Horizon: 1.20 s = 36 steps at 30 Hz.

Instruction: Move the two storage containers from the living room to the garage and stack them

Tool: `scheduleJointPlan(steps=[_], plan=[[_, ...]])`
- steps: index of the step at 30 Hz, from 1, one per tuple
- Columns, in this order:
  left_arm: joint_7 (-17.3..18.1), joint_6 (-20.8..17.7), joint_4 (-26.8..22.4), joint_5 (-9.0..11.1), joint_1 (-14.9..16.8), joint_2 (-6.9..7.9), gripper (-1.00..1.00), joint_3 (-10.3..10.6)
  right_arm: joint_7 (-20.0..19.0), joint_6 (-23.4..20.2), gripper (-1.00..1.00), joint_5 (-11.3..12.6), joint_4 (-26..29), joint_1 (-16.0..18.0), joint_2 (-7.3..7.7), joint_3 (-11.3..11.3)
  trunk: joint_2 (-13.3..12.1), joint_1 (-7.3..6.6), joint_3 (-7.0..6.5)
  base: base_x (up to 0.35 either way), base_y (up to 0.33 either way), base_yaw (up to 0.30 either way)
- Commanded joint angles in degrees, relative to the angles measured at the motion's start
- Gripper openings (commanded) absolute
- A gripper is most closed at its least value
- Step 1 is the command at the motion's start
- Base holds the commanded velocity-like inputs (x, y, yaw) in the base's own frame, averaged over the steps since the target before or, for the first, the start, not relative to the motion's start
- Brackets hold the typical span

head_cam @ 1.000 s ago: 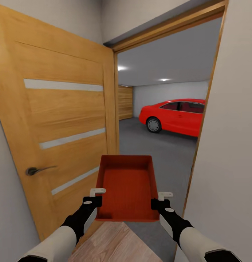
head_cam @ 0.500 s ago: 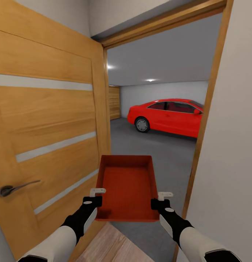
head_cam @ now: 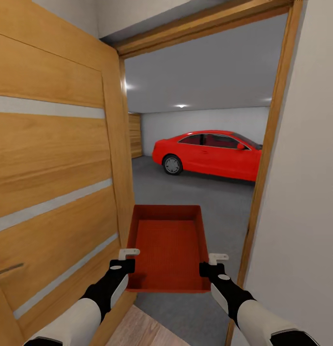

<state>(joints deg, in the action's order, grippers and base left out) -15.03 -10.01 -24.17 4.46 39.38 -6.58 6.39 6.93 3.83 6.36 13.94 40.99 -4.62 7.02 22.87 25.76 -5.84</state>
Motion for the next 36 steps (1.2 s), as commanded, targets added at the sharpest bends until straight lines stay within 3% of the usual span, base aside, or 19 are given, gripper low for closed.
scheduleJointPlan(steps=[1,12,36], plan=[[-0.8,-0.5,-0.1,0.4,0.0,1.31,-1.00,-2.5,0.1,0.3,-1.00,0.1,0.1,0.1,0.05,-1.1,0.1,0.03,0.02,0.053,0.033,-0.241],[-0.8,-0.5,-0.1,0.4,0.0,1.31,-1.00,-2.5,0.1,0.3,-1.00,0.1,0.1,0.1,0.05,-1.1,0.1,0.03,0.02,0.049,0.046,-0.241],[-0.8,-0.5,-0.1,0.4,0.0,1.31,-1.00,-2.5,0.1,0.3,-1.00,0.1,0.1,0.1,0.05,-1.1,0.1,0.03,0.02,0.210,0.231,-0.241]])
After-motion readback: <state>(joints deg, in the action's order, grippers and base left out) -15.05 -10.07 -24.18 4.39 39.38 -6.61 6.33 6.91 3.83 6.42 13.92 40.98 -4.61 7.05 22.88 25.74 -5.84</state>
